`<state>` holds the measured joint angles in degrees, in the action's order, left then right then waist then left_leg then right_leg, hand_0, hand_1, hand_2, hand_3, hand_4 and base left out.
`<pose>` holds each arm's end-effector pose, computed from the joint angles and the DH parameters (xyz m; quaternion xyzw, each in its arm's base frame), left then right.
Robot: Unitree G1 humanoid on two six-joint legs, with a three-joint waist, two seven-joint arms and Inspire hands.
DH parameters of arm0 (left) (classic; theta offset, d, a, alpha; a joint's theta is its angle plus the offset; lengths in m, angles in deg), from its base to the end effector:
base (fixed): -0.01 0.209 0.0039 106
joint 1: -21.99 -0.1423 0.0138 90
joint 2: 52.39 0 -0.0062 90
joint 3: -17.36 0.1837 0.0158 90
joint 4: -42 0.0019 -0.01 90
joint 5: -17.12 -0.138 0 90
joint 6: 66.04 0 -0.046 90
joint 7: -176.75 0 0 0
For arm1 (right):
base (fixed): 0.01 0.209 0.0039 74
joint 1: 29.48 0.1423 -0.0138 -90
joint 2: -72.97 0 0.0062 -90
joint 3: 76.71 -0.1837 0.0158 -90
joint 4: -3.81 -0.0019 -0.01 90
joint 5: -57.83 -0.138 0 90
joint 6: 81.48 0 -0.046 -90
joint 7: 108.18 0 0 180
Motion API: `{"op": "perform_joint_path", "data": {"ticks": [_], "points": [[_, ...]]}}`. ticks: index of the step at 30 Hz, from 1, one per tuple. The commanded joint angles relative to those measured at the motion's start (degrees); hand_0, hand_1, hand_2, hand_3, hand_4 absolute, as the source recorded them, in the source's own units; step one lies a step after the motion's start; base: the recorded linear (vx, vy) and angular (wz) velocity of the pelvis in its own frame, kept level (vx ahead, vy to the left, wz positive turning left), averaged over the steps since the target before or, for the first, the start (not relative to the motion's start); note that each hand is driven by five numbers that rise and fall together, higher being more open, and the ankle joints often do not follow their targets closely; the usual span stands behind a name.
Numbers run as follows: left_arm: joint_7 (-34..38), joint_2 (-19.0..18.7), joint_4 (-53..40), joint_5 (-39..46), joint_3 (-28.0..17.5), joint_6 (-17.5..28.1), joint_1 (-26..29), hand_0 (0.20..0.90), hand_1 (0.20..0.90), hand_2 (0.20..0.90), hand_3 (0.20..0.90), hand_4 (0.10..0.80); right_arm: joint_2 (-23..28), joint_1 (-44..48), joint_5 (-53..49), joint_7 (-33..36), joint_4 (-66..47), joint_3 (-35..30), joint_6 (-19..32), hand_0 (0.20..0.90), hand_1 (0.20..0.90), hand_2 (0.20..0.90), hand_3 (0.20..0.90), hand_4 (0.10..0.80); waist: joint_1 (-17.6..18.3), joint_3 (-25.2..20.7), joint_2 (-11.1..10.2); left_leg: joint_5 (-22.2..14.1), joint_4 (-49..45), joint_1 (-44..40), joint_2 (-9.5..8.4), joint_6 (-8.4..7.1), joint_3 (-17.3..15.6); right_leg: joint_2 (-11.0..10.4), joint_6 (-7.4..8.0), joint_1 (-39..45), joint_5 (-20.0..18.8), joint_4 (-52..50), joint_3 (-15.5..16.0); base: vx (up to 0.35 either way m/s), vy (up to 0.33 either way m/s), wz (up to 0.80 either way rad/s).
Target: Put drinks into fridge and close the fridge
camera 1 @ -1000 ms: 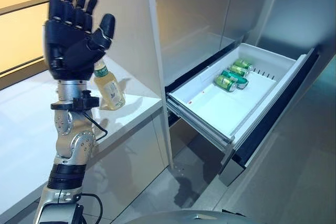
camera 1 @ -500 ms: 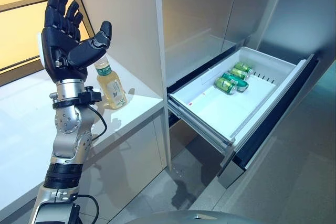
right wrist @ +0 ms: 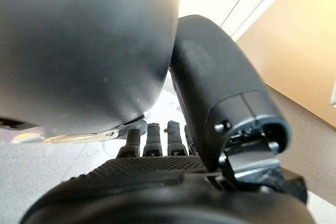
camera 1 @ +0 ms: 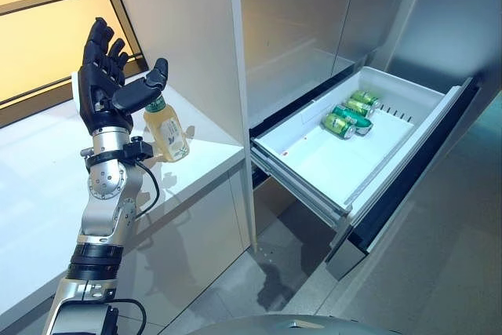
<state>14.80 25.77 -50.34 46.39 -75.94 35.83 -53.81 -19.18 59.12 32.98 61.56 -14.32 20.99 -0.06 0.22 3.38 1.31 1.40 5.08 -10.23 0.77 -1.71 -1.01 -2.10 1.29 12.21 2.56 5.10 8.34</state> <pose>0.2408 0.2301 0.1409 -0.0559 -0.2454 0.1335 0.9585 0.0515 -0.2255 -0.1194 0.1061 0.6311 -0.0744 0.7648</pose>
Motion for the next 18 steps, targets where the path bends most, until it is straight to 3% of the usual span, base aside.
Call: {"op": "perform_joint_path", "data": {"ticks": [1, 9, 18], "points": [[-2.24, -4.53, -0.14, -1.53, 0.53, 2.01, 5.56, 0.9, 0.9, 0.9, 0.9, 0.8, 0.15, 2.68, -0.55, -0.48, 1.34, 0.95, -0.4, 0.9, 0.9, 0.9, 0.9, 0.8, 0.38, 0.05, 0.64, -6.38, -2.68, 0.96, -2.29, 2.44, -2.46, 2.48, 0.91, -4.4, 4.86, -6.72, -0.13, 0.0, 0.0, 0.0], [-3.41, -4.3, 3.36, -4.33, 2.9, -1.33, 5.31, 0.9, 0.9, 0.9, 0.9, 0.8, 0.42, 2.71, 0.02, -0.6, 0.98, 0.68, -0.84, 0.9, 0.9, 0.9, 0.9, 0.8, 0.83, 0.24, 0.89, -6.54, -2.83, 0.76, -2.31, 2.51, -2.94, 2.46, 1.13, -4.33, 4.79, -6.76, -0.39, 0.0, 0.0, 0.0], [-0.95, -4.13, 9.24, -9.49, 4.68, -1.96, 4.89, 0.9, 0.9, 0.9, 0.9, 0.8, 0.63, 2.58, 0.26, -0.62, 0.48, 0.43, -1.28, 0.9, 0.9, 0.9, 0.9, 0.8, 1.36, 0.28, 0.94, -6.7, -2.89, 0.52, -2.35, 2.54, -3.49, 2.48, 1.38, -4.29, 4.66, -6.69, -0.74, 0.0, 0.0, 0.0]]}}
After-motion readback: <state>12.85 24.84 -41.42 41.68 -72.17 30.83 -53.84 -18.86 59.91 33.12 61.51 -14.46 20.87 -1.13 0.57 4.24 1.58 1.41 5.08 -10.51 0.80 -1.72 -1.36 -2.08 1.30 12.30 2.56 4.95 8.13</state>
